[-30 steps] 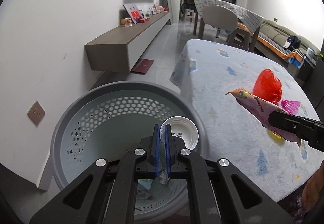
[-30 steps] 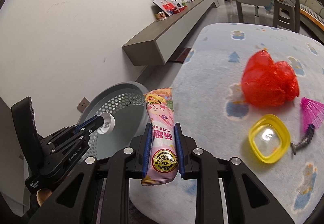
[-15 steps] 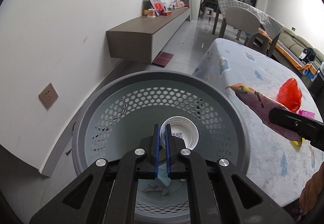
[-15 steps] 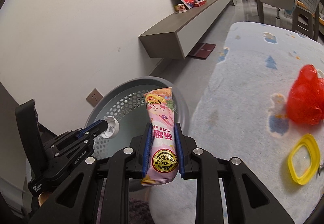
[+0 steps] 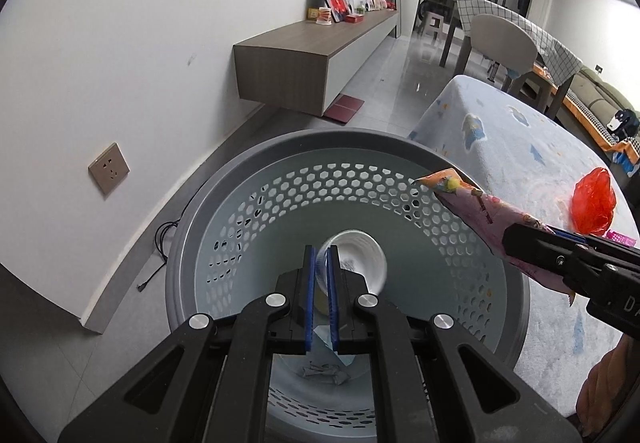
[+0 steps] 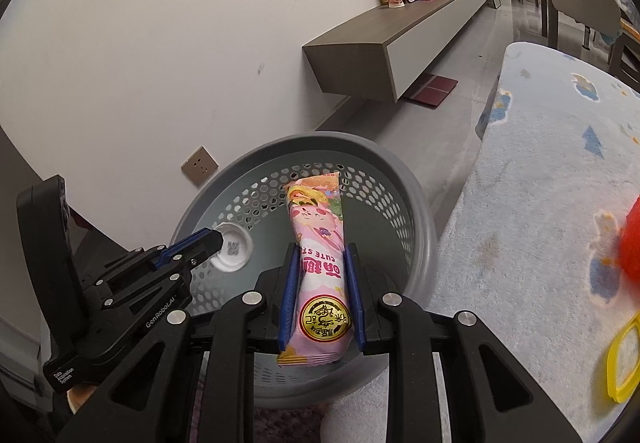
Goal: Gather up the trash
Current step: 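Open both grippers over the wastebasket to drop the cap and tube, then move both grippers back from the wastebasket toward the table, then grasp the yellow plastic lid with the left gripper and lift it, then hold the yellow lid in the left gripper while the right gripper grasps the black toy fish, then carry the yellow lid and black fish over the wastebasket with both grippers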
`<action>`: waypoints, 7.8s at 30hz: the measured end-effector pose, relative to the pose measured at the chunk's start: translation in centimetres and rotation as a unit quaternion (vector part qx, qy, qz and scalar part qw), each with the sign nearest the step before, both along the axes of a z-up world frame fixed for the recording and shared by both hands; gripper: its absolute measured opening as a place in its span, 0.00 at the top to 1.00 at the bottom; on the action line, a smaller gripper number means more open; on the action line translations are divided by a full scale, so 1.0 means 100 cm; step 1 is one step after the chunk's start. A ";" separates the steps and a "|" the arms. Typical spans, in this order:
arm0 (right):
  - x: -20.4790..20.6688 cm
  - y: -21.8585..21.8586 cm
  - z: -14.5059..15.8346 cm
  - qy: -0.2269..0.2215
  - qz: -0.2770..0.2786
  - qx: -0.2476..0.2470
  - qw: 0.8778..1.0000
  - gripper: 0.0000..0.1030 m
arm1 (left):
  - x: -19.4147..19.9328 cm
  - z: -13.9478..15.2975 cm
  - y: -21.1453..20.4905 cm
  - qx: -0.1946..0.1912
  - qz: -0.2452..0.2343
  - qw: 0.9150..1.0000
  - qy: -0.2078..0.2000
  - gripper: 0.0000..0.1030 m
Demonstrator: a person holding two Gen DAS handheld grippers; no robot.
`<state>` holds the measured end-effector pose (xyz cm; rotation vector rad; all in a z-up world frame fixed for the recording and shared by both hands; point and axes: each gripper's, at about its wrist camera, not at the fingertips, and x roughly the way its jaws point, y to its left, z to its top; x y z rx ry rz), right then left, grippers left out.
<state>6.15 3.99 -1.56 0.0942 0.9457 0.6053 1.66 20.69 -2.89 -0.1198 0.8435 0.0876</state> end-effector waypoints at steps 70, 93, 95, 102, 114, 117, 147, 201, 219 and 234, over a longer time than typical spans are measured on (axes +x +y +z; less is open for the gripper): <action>-0.108 -0.224 0.003 -0.036 -0.271 -0.067 0.959 0.29 | -0.032 0.031 -0.150 0.046 -0.107 0.991 -0.070 0.17; -0.113 -0.305 -0.021 -0.012 -0.330 -0.049 0.943 0.28 | -0.017 0.017 -0.267 0.054 -0.197 0.978 -0.040 0.14; -0.112 -0.310 -0.023 -0.009 -0.333 -0.045 0.942 0.28 | -0.015 0.013 -0.274 0.057 -0.202 0.977 -0.034 0.14; -0.111 -0.327 -0.025 -0.007 -0.349 -0.031 0.937 0.28 | -0.012 0.002 -0.295 0.064 -0.222 0.973 -0.018 0.14; -0.116 -0.349 -0.019 -0.013 -0.372 -0.009 0.928 0.28 | -0.003 -0.022 -0.348 0.054 -0.286 0.957 0.020 0.12; -0.116 -0.353 -0.020 -0.013 -0.375 -0.006 0.927 0.28 | 0.002 -0.028 -0.359 0.053 -0.290 0.955 0.030 0.12; -0.114 -0.344 -0.025 -0.013 -0.366 -0.022 0.930 0.28 | 0.015 -0.007 -0.332 0.038 -0.260 0.965 0.020 0.29; -0.081 -0.320 -0.047 0.038 -0.445 -0.178 0.877 0.28 | 0.009 0.011 -0.236 0.040 -0.205 0.977 -0.035 0.29; -0.045 -0.299 -0.048 0.046 -0.435 -0.143 0.888 0.30 | 0.013 0.005 -0.240 0.044 -0.205 0.977 -0.029 0.29; -0.056 -0.296 -0.045 0.037 -0.414 -0.134 0.900 0.82 | 0.013 0.004 -0.241 0.040 -0.206 0.977 -0.030 0.29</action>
